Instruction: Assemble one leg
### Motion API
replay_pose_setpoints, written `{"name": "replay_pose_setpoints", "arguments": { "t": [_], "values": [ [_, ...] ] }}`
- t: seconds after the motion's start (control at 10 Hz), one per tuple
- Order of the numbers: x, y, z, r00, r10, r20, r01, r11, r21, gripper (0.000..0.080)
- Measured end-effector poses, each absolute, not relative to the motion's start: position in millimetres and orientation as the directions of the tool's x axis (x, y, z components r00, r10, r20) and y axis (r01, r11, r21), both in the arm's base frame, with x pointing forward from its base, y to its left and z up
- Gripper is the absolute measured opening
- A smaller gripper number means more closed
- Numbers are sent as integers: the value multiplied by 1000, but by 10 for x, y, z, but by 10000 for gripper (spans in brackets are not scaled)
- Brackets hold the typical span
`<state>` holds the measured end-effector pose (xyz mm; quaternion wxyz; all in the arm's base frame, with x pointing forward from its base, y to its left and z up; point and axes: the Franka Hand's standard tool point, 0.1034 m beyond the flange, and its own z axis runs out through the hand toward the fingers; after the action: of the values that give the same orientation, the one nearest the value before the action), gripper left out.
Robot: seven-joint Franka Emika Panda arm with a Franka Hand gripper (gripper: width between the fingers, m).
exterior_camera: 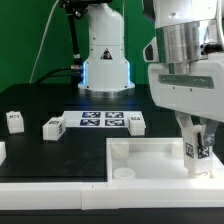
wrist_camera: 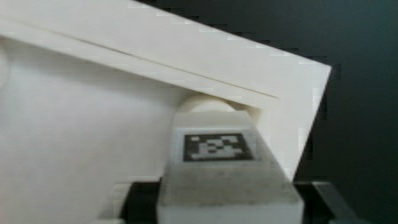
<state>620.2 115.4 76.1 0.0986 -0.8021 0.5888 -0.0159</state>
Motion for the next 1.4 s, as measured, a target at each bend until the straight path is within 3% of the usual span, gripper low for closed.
{"name": "replay_pose_setpoints", "arguments": {
  "t": [0.1,0.2,0.3,0.4,0.6,0.9,1.3,1.4],
  "values": [
    [6201,1154,759,339,-937,-84,-930,-321,-180,370],
    [6202,1165,761,385,-920,-74,-912,-367,-183,551],
    [6207,1197,771,448,-892,-60,-882,-431,-189,551],
    [6221,1198,782,587,-809,-27,-796,-571,-199,618],
    [6239,1247,800,785,-619,26,-603,-772,-202,648],
    [6294,1186,782,980,-159,118,-142,-980,-142,649],
    [6308,1106,768,964,215,160,225,-973,-51,649],
    [6306,1102,764,963,218,159,228,-972,-50,649]
  ]
}}
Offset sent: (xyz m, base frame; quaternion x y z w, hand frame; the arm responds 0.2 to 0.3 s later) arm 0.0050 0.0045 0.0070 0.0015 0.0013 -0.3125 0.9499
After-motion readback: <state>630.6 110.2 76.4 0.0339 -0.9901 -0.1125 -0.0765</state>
